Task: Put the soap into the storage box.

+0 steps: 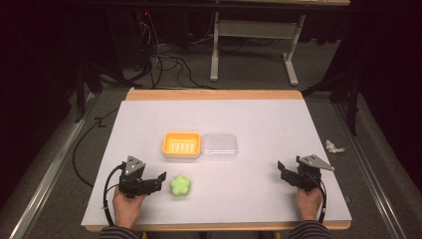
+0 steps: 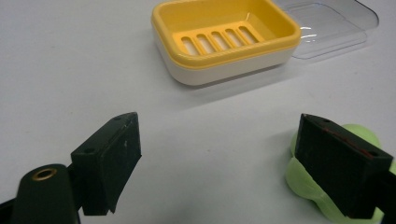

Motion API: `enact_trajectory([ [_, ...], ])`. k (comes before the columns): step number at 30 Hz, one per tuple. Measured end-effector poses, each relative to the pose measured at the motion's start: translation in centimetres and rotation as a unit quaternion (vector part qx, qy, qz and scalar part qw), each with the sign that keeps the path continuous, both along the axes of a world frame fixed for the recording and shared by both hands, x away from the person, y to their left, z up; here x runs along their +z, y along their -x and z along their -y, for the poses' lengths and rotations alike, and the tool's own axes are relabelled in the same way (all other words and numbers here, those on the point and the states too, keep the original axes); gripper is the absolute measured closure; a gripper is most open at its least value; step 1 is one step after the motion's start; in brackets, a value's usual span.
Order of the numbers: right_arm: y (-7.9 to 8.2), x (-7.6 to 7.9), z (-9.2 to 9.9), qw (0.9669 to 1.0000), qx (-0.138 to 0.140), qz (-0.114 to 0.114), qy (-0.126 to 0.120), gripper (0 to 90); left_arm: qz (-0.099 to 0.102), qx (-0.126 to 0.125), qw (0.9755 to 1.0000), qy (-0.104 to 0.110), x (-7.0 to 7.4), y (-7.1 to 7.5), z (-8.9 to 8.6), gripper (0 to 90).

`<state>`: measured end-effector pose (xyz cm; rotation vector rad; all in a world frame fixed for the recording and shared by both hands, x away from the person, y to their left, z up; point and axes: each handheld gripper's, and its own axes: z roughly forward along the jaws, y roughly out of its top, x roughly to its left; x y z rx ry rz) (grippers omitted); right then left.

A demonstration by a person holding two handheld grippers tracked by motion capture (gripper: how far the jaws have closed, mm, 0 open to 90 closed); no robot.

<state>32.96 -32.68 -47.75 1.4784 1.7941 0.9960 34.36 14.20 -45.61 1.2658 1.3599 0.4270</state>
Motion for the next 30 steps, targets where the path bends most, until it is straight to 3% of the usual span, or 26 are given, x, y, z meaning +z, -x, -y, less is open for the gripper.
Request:
enact_trajectory([
  [1,0.0,0.0,0.0,1.0,0.0,0.0,0.0,24.8,-0.001,-0.005,1.0,-0.008,0.0,0.1,0.1,15.1],
  [5,0.0,0.0,0.0,1.0,0.001,0.001,0.001,24.8,0.001,-0.012,0.9999,-0.005,0.2,0.5,0.5,15.0],
  [13,0.0,0.0,0.0,1.0,0.0,-0.001,0.001,24.8,0.0,-0.03,0.9994,-0.015,0.3,1.2,1.1,14.9],
  [14,0.0,0.0,0.0,1.0,0.0,-0.001,0.001,24.8,0.0,-0.038,0.999,-0.025,0.2,1.4,1.3,14.9],
  [19,0.0,0.0,0.0,1.0,0.0,-0.001,0.001,24.8,-0.003,-0.044,0.9987,-0.026,0.3,1.7,1.8,14.5],
  [30,0.0,0.0,0.0,1.0,0.001,-0.001,0.001,24.8,-0.01,-0.079,0.9953,-0.055,0.0,2.5,3.5,12.2],
])
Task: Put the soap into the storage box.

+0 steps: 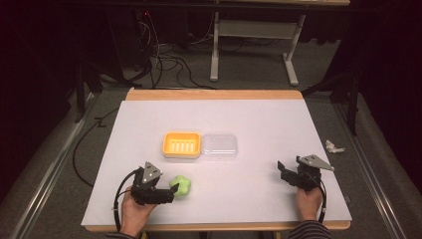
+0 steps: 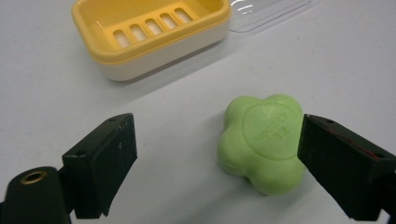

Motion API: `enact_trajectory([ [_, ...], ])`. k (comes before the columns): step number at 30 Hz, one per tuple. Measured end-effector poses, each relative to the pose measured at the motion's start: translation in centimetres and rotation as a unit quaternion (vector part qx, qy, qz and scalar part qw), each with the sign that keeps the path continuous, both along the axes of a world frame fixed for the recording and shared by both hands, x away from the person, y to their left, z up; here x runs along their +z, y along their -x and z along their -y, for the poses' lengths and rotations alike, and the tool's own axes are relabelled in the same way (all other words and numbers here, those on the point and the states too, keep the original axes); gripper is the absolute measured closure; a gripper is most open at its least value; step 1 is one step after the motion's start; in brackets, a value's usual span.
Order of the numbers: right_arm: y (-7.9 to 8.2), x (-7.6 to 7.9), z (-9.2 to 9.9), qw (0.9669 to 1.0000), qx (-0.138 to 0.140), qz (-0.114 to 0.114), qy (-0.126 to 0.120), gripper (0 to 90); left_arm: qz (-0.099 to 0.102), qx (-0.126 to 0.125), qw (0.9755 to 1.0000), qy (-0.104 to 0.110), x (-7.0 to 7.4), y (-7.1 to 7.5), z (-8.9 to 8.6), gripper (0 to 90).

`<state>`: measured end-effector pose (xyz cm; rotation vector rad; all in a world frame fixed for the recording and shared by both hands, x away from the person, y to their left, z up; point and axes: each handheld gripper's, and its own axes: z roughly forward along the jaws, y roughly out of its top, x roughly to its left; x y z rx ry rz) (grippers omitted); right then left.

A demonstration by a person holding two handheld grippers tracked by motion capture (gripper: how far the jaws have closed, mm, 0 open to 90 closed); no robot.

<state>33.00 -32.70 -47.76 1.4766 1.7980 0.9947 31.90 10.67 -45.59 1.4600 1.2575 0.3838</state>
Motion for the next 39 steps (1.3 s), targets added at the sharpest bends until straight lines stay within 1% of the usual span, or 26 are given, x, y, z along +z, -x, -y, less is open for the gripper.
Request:
enact_trajectory([
  [3,0.0,0.0,0.0,1.0,0.0,0.0,-0.001,24.8,-0.002,-0.005,1.0,-0.003,-0.1,0.1,0.3,11.9],
  [6,0.0,0.0,0.0,1.0,0.0,0.0,-0.001,24.8,-0.004,-0.016,0.9997,-0.019,-0.4,0.3,0.8,11.3],
  [7,0.0,0.0,0.0,1.0,0.001,0.001,0.0,24.8,-0.006,-0.019,0.9996,-0.019,-0.4,0.3,1.0,11.2],
  [8,0.0,0.0,0.0,1.0,0.0,0.001,-0.001,24.8,-0.01,-0.026,0.9993,-0.025,-0.5,0.3,1.2,10.9],
  [12,0.0,0.0,0.1,1.0,0.001,0.003,0.0,24.8,-0.019,-0.038,0.9987,-0.028,-0.9,0.4,1.7,10.5],
  [17,0.0,0.0,0.1,1.0,0.0,0.004,-0.001,24.8,-0.027,-0.05,0.9977,-0.037,-1.4,0.4,2.4,10.6],
  [27,0.0,0.0,0.1,1.0,0.0,0.005,-0.002,24.7,-0.035,-0.06,0.9964,-0.05,-2.0,0.2,3.3,12.1],
  [28,0.1,0.0,0.1,1.0,-0.001,0.004,-0.005,24.8,-0.039,-0.062,0.9959,-0.053,-2.2,0.1,3.5,12.2],
  [34,0.1,0.0,0.1,1.0,-0.001,0.004,-0.005,24.7,-0.043,-0.062,0.9955,-0.059,-2.6,-0.1,3.8,13.2],
  [39,0.1,0.0,0.1,1.0,-0.001,0.005,-0.005,24.6,-0.051,-0.063,0.9947,-0.063,-3.0,-0.2,4.0,15.5],
])
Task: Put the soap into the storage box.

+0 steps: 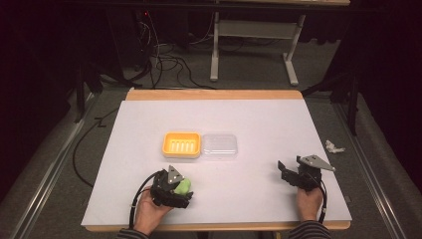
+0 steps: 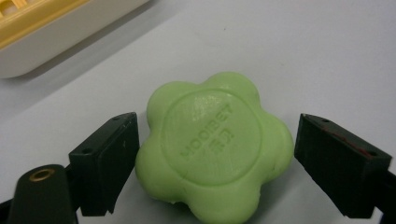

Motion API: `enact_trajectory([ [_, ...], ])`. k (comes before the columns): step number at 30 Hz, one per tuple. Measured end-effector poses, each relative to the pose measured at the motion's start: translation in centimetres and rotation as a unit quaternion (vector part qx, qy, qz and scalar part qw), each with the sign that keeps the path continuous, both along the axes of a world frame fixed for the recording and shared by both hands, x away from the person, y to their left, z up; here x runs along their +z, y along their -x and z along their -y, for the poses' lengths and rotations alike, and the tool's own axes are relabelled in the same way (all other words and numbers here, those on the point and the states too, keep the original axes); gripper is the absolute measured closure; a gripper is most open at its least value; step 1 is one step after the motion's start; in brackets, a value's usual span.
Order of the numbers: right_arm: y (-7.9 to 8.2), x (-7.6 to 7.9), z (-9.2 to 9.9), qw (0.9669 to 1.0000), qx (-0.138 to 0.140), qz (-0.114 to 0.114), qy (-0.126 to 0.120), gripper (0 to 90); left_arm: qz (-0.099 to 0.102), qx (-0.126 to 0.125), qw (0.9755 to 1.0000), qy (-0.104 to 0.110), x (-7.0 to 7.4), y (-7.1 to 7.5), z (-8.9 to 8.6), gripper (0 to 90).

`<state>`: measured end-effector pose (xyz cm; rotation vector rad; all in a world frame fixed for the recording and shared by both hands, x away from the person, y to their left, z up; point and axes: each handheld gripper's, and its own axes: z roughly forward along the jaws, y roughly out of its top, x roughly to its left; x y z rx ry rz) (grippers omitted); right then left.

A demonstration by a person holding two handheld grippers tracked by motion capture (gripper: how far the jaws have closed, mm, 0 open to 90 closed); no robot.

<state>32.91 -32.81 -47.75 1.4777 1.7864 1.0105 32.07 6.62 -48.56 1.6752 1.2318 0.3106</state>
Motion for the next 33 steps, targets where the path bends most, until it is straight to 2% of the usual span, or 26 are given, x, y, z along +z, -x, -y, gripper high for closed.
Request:
enact_trajectory([
  [3,0.0,0.0,-0.01,1.0,0.0,-0.001,0.0,24.6,-0.009,0.0,1.0,0.0,-0.12,-0.09,0.02,18.9],
  [9,0.0,0.0,0.0,1.0,0.0,-0.001,0.0,24.5,-0.011,0.002,0.9999,-0.001,-0.11,-0.28,-0.11,24.2],
  [13,0.0,0.0,0.01,1.0,0.0,0.0,0.0,24.5,-0.007,0.0,1.0,-0.002,-0.1,-0.27,-0.2,25.7],
  [18,0.0,0.0,-0.01,1.0,0.0,-0.001,0.0,24.5,0.01,-0.007,0.9998,-0.013,-0.15,0.02,-0.03,26.2],
  [25,-0.02,0.0,0.03,1.0,0.001,-0.001,0.0,24.5,0.009,-0.007,0.9999,-0.005,0.09,-0.08,-0.12,26.4],
  [33,-0.02,0.0,0.03,1.0,0.001,-0.001,0.0,24.3,0.021,-0.009,0.9997,-0.005,0.83,0.08,-0.15,26.8],
])
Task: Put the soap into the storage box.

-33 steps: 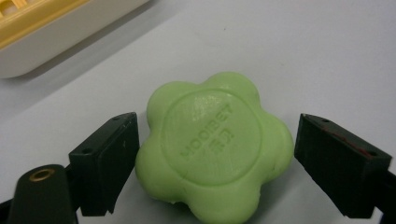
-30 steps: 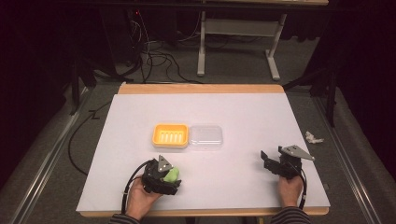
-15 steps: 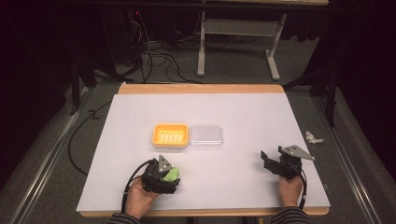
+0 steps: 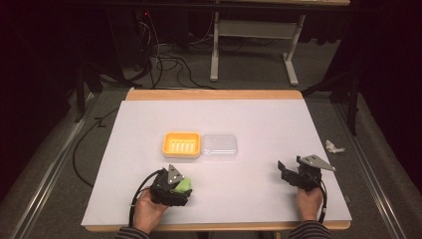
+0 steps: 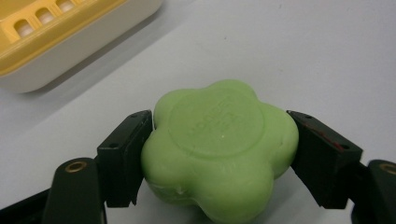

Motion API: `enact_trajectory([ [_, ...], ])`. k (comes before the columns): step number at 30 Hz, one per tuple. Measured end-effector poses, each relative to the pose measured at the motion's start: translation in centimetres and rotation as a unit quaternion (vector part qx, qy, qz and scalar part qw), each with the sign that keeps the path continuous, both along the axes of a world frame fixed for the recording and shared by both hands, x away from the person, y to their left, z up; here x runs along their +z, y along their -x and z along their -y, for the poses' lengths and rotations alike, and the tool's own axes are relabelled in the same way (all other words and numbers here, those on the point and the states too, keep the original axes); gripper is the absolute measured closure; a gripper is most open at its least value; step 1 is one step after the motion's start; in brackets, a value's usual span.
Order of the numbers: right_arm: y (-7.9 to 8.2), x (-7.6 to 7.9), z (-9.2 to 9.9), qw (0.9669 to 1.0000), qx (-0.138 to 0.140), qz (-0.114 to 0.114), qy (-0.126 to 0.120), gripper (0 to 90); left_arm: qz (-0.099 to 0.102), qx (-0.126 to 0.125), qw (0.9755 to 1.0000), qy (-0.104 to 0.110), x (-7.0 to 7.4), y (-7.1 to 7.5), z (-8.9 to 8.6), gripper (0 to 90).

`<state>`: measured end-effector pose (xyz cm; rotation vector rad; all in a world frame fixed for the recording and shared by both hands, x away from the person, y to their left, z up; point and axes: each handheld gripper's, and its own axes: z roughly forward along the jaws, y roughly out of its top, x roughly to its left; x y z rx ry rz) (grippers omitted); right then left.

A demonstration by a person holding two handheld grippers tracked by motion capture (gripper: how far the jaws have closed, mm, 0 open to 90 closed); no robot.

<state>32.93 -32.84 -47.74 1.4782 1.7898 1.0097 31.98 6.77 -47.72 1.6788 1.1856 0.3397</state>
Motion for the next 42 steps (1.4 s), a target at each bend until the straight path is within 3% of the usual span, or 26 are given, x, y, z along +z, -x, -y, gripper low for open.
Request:
enact_trajectory([
  [14,0.0,0.0,0.1,1.0,0.001,0.0,-0.002,24.2,-0.002,0.005,0.9999,0.009,0.8,-0.1,-0.4,27.5],
  [36,0.0,0.0,0.0,1.0,0.001,0.003,-0.003,24.0,-0.002,0.019,0.9984,0.053,2.8,-0.8,-1.3,27.5],
  [42,0.0,0.0,0.1,1.0,0.001,0.005,-0.003,24.0,-0.003,0.016,0.9983,0.057,3.4,-1.0,-1.5,27.6],
])
